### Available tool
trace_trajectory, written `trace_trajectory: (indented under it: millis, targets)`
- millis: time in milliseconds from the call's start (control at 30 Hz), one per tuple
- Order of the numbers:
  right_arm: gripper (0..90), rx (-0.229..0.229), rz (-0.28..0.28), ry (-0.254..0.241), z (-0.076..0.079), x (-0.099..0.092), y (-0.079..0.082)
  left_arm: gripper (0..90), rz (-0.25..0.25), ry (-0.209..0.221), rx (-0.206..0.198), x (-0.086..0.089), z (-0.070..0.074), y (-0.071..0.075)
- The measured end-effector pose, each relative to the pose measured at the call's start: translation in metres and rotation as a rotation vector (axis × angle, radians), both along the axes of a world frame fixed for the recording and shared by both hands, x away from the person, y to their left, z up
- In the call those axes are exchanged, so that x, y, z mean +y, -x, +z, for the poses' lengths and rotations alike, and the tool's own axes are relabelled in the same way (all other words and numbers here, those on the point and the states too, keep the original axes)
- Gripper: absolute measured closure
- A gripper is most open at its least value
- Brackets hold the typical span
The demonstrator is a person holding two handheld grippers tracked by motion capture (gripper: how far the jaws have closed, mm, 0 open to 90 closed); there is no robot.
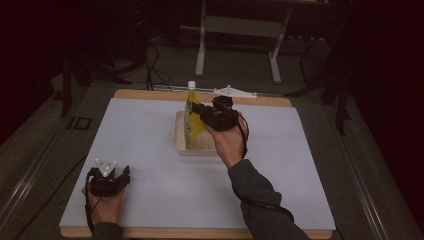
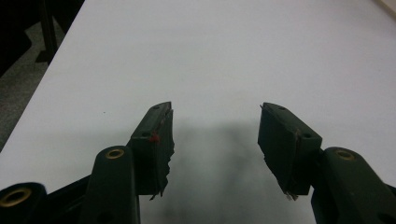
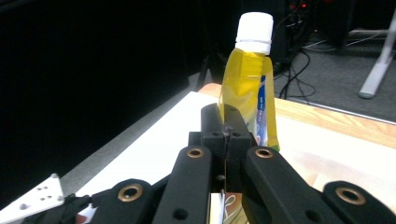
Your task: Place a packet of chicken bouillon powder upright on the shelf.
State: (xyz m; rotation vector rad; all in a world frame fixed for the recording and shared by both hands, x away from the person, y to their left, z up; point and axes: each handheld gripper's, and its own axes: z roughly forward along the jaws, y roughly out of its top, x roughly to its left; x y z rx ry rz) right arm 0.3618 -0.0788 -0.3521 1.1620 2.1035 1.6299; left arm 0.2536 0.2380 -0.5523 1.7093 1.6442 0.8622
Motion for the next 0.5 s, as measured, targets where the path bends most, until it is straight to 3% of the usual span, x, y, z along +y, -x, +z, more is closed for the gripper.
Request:
trace_trajectory:
  millis: [500]
  targets:
    - [90.0, -0.007, -0.045, 0.005, -0.01, 0.0026, -0.0064, 44.9, 0.001, 0.004, -0.003, 0.0002, 0.0, 0.0001]
